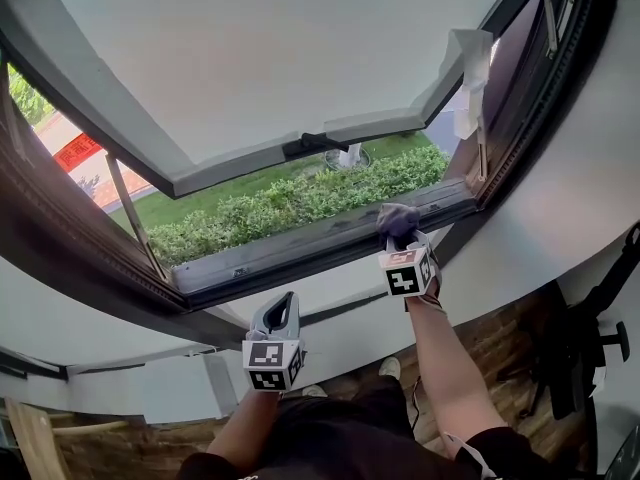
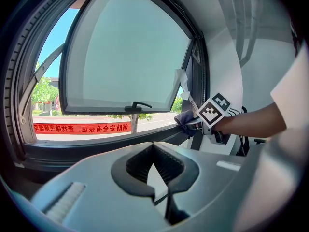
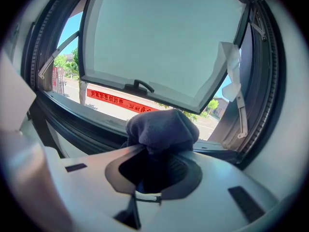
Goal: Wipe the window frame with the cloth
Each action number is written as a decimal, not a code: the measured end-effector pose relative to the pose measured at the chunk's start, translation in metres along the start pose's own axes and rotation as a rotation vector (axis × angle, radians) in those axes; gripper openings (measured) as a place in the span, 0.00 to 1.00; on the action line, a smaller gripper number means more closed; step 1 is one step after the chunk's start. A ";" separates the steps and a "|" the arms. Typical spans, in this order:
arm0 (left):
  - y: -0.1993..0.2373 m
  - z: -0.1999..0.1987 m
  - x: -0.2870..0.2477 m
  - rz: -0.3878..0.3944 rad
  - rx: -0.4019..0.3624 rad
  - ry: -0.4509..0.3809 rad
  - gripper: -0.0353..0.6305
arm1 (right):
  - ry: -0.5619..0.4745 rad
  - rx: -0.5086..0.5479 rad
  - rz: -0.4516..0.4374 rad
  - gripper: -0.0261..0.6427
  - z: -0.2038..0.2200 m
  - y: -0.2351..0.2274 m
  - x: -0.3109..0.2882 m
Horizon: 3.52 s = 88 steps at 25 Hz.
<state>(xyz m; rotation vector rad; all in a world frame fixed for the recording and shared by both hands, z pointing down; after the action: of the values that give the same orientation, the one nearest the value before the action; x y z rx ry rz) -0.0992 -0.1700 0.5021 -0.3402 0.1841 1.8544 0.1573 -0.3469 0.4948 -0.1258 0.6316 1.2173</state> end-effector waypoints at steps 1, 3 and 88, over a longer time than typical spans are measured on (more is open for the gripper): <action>0.000 0.000 0.000 0.003 0.000 0.000 0.06 | 0.001 -0.002 0.003 0.12 0.000 -0.001 0.000; 0.000 0.000 -0.001 0.007 -0.001 0.002 0.06 | 0.002 -0.004 0.006 0.12 0.001 -0.003 -0.001; -0.085 -0.045 -0.114 0.161 -0.094 0.028 0.06 | 0.120 0.010 0.319 0.09 0.028 -0.204 -0.044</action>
<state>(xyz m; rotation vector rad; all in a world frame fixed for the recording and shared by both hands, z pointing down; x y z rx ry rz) 0.0198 -0.2604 0.4999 -0.4270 0.1475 2.0220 0.3427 -0.4459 0.4918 -0.0930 0.7831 1.5217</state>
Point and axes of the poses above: the fingertips, and each gripper's own axes: x backward along the fingers, y to its left, z out of its underside, the point moved 10 cm from there along x, backward along the fingers, and after that the axes turned 8 degrees about -x, right-handed, at the moved point
